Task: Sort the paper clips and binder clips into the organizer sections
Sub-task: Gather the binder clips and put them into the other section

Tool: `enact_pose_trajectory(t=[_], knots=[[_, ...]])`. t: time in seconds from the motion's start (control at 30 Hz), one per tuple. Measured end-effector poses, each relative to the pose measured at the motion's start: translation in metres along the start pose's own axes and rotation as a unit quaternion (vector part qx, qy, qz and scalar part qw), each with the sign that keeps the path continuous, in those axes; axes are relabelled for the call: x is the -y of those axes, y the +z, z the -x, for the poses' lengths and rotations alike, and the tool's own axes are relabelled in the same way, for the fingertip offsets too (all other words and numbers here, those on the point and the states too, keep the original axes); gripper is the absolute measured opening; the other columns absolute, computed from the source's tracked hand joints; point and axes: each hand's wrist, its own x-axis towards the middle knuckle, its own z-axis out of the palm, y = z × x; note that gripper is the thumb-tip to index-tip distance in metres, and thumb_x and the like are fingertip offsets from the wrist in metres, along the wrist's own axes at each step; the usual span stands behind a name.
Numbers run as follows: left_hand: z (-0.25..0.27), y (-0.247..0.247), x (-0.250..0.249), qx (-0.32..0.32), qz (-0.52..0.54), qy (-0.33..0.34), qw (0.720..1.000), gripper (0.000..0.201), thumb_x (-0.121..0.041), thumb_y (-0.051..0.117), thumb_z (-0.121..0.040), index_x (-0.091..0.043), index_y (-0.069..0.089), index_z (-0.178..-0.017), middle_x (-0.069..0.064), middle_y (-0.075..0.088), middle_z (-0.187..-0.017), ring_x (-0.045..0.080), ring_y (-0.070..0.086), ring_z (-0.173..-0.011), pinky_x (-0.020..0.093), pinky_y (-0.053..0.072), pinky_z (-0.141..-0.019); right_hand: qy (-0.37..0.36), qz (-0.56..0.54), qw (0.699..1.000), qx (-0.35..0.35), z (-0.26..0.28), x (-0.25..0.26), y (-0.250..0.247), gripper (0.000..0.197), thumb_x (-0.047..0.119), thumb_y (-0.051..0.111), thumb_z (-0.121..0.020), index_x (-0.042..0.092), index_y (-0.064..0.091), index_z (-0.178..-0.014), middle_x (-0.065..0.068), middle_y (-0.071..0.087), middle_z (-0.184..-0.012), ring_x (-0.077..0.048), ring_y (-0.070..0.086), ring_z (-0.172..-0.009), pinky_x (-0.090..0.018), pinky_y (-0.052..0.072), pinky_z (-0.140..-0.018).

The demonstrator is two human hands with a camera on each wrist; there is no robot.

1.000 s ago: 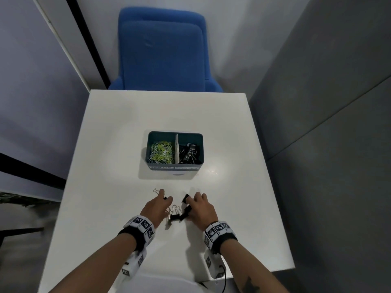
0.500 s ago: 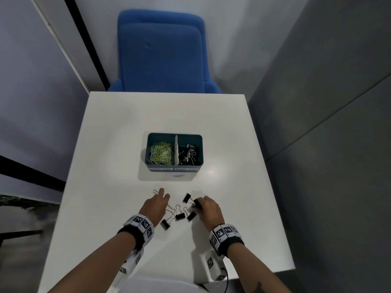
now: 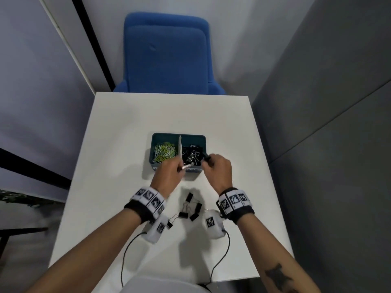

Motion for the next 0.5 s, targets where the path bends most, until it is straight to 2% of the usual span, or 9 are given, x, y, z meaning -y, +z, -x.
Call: enact_pose_trajectory(t=[0.07,0.13,0.2,0.27,0.33,0.43,0.5], knots=[[-0.023,-0.011,-0.018,-0.03,0.03,0.005,0.999,0.024,-0.02,0.073,-0.083,-0.014,0.059,-0.102,-0.005,0.062,-0.091,0.014,0.06,-0.075,0.021,0.047,-0.064,0.006,-0.017,1.0,-0.021,-0.015,0.013,-0.004,0.019,0.025,0.06,-0.085,0.016,0.057,-0.069,0.0,0.061,-0.065,-0.018,0.052,-0.059,-0.025,0.032,-0.053],[-0.038,-0.015,-0.025,-0.036,0.025,-0.002,0.999,0.043,-0.022,0.075,-0.081,-0.011,0.057,-0.118,0.001,0.063,-0.108,0.019,0.061,-0.092,0.03,0.052,-0.077,0.006,-0.027,0.999,-0.03,-0.029,0.021,-0.003,0.02,0.026,0.06,-0.087,0.014,0.06,-0.071,0.0,0.062,-0.065,-0.019,0.054,-0.059,-0.025,0.036,-0.056],[-0.039,-0.013,-0.02,-0.032,-0.021,-0.005,0.999,0.039,-0.021,0.074,-0.082,-0.012,0.059,-0.117,0.004,0.064,-0.112,0.022,0.062,-0.098,0.036,0.052,-0.08,0.006,-0.022,1.0,-0.018,-0.039,0.027,-0.001,0.018,0.028,0.063,-0.087,0.012,0.064,-0.078,-0.002,0.065,-0.071,-0.022,0.058,-0.065,-0.025,0.038,-0.059],[-0.028,-0.006,-0.005,-0.012,-0.069,0.003,0.998,0.023,-0.019,0.071,-0.084,-0.015,0.063,-0.106,0.003,0.067,-0.104,0.022,0.064,-0.092,0.033,0.052,-0.072,0.007,-0.005,1.0,0.006,-0.044,0.028,0.0,0.021,0.031,0.067,-0.086,0.012,0.067,-0.095,-0.004,0.07,-0.085,-0.025,0.063,-0.08,-0.028,0.044,-0.065],[-0.012,0.002,0.016,0.026,-0.098,0.003,0.995,0.019,-0.02,0.069,-0.085,-0.016,0.063,-0.102,0.002,0.068,-0.102,0.021,0.065,-0.09,0.03,0.05,-0.069,0.007,0.019,0.999,0.028,-0.041,0.026,0.002,0.035,0.031,0.069,-0.085,0.014,0.062,-0.115,-0.006,0.069,-0.101,-0.026,0.062,-0.093,-0.033,0.049,-0.075],[0.013,0.015,0.056,0.106,-0.166,-0.027,0.98,0.047,-0.04,0.071,-0.082,-0.018,0.055,-0.12,0.003,0.061,-0.122,0.023,0.059,-0.106,0.035,0.051,-0.079,-0.023,0.049,0.997,0.06,-0.023,0.014,0.01,0.037,0.03,0.065,-0.087,0.016,0.058,-0.121,-0.006,0.068,-0.107,-0.026,0.063,-0.096,-0.032,0.049,-0.075],[0.027,0.022,0.079,0.183,-0.219,-0.051,0.957,0.077,-0.057,0.07,-0.075,-0.02,0.039,-0.135,0.004,0.046,-0.136,0.024,0.046,-0.12,0.04,0.049,-0.085,-0.065,0.058,0.99,0.109,-0.006,0.005,0.017,0.029,0.026,0.064,-0.089,0.017,0.06,-0.116,-0.004,0.068,-0.104,-0.023,0.064,-0.091,-0.031,0.052,-0.076]])
